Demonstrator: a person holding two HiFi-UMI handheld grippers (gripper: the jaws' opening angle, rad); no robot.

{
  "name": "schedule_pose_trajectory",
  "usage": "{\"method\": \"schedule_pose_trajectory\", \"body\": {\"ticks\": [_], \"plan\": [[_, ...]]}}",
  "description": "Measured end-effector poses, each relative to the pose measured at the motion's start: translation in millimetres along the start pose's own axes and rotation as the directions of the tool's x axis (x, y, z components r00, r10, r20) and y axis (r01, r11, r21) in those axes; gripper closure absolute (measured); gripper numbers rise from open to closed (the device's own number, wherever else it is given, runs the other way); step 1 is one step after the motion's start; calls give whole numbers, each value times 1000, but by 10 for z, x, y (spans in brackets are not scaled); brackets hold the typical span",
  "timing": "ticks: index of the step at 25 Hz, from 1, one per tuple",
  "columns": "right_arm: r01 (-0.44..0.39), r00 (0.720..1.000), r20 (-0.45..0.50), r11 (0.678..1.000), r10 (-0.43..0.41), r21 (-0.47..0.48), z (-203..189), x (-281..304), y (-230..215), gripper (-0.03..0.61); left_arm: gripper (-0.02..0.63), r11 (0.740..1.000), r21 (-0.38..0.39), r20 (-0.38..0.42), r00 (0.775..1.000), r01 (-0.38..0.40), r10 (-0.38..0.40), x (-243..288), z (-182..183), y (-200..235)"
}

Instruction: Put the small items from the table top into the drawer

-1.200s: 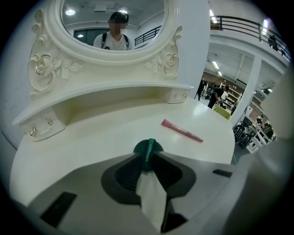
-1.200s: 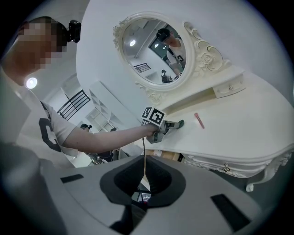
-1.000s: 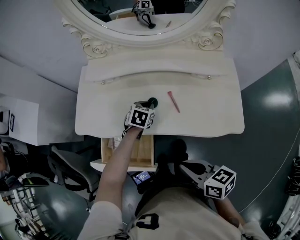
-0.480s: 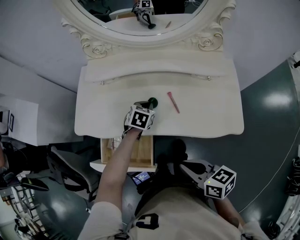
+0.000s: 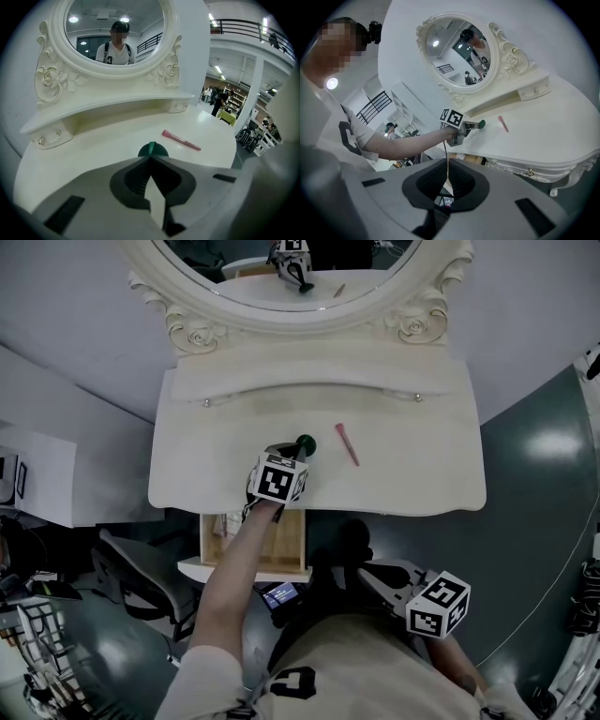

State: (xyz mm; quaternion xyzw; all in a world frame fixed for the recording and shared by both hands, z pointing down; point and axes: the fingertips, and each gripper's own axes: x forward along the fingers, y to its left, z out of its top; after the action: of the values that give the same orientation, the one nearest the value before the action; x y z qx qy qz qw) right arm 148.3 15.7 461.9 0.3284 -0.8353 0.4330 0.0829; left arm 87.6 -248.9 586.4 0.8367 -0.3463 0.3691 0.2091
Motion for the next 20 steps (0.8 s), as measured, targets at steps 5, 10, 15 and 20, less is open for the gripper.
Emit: {"method": "schedule_pose_trajectory", "body": {"ticks": [5, 10, 15, 20], "plan": [[5, 1000, 2, 1000, -5, -4, -16, -12, 26, 549, 557, 1000, 7, 18, 1000, 1, -1, -43, 27, -22], [14, 1000, 7, 1000, -14, -10, -15, -39, 59, 549, 557, 1000, 9, 25, 1000, 1, -1, -109, 22, -42], [14, 1000, 9, 1000, -14, -18, -24, -36, 94, 549, 557, 1000, 8, 50, 999, 5, -5, -219, 52, -70], [7, 1000, 8, 999, -7, -38, -29, -13, 174, 549, 557, 1000, 5, 69, 998, -1, 0, -345, 72, -58]]}}
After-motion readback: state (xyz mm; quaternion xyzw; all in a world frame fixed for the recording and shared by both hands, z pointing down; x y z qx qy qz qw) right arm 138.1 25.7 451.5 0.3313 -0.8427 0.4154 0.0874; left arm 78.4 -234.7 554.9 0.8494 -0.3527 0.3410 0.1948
